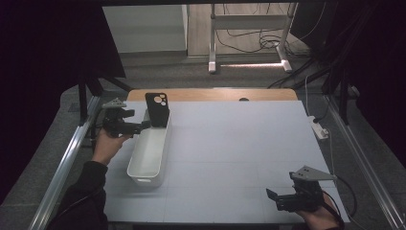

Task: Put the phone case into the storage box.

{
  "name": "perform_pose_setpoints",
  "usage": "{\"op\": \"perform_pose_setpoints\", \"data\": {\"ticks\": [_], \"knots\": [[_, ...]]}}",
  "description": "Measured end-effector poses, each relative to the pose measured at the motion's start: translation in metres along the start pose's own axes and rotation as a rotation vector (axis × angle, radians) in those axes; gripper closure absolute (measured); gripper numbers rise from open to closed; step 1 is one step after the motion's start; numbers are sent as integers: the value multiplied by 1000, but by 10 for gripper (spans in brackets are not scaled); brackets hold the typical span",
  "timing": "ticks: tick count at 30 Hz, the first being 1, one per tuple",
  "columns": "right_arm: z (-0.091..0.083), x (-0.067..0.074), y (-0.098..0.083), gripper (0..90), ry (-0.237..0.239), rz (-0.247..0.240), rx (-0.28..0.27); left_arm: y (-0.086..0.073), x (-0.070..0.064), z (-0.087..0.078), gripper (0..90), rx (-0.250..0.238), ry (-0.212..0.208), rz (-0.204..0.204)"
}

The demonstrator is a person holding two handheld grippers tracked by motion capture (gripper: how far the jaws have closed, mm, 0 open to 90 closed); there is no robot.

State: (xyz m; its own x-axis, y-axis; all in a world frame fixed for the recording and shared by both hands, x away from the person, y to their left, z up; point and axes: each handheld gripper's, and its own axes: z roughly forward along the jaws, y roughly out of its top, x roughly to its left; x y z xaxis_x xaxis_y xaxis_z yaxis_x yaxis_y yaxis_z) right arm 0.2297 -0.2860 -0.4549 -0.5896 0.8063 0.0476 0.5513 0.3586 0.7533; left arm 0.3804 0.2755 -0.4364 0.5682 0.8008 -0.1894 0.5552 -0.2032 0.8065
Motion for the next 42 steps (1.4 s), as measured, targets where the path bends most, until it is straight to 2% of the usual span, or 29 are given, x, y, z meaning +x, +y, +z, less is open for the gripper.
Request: {"op": "perform_pose_setpoints", "data": {"ticks": [7,12,24,32,33,42], "knots": [[0,0,0,0,1,-2,1,-3,-8,-4,25,2,-1,11],[0,1,0,0,3,-4,2,-6,-11,-5,5,-15,-4,14],[0,1,0,0,6,-10,3,-14,-21,-18,7,-9,-22,61],[0,0,0,0,7,-4,3,-20,-28,-28,6,-13,-40,50],[0,0,0,0,8,-3,3,-22,-29,-30,2,-30,-48,42],[0,0,0,0,8,-1,4,-32,-38,-40,0,-46,-60,43]]}}
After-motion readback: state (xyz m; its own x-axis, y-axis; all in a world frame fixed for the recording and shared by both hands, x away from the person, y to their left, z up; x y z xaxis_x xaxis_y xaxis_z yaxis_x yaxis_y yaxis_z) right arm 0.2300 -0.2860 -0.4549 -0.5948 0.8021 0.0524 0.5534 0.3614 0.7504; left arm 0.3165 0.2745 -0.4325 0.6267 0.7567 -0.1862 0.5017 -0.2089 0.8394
